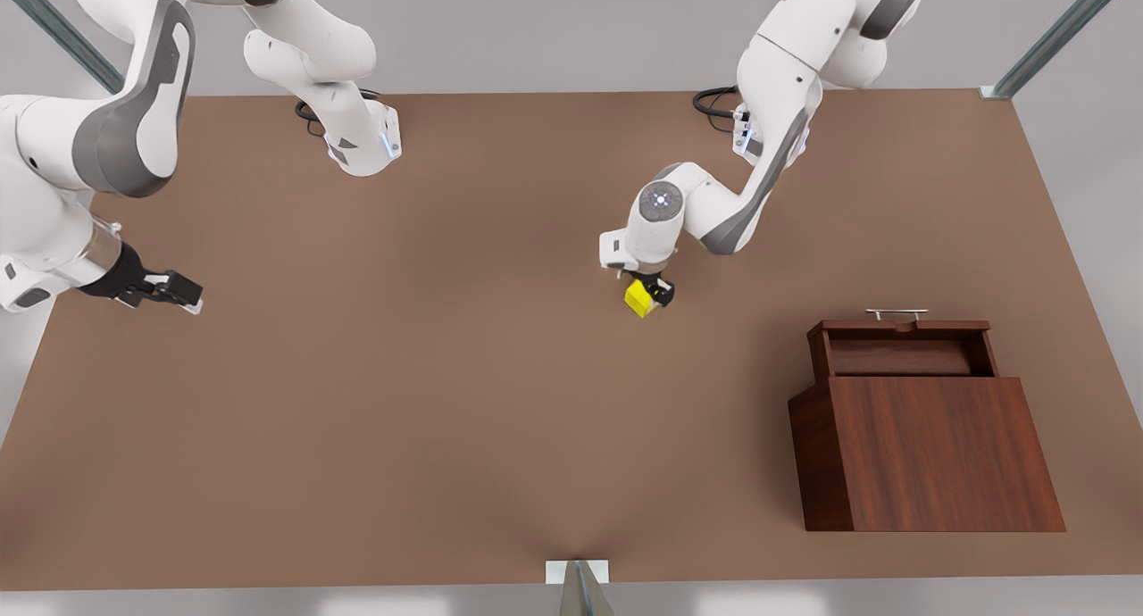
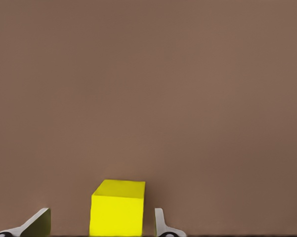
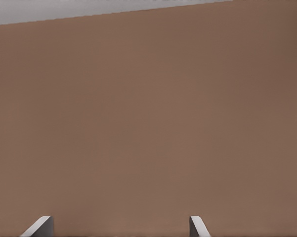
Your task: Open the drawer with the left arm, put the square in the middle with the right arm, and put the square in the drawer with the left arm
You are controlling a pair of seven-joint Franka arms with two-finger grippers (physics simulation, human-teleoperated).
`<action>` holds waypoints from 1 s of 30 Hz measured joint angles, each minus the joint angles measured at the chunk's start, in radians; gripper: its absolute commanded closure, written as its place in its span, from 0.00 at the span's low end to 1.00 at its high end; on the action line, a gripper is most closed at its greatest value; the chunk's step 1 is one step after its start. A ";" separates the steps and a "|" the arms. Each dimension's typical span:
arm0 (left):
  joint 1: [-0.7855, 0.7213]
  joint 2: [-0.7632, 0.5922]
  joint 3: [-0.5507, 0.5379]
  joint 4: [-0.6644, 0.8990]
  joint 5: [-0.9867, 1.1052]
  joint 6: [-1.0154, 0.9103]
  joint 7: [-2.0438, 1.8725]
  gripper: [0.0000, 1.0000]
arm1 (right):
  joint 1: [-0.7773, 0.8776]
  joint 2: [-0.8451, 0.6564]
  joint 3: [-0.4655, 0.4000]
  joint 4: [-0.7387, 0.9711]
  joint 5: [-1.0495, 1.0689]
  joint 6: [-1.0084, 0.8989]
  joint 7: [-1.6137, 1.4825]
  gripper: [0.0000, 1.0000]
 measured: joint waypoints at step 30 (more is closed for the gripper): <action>-0.004 0.147 0.040 -0.089 0.037 0.139 0.000 0.27 | -0.009 0.023 0.002 0.011 -0.008 0.002 -0.008 0.00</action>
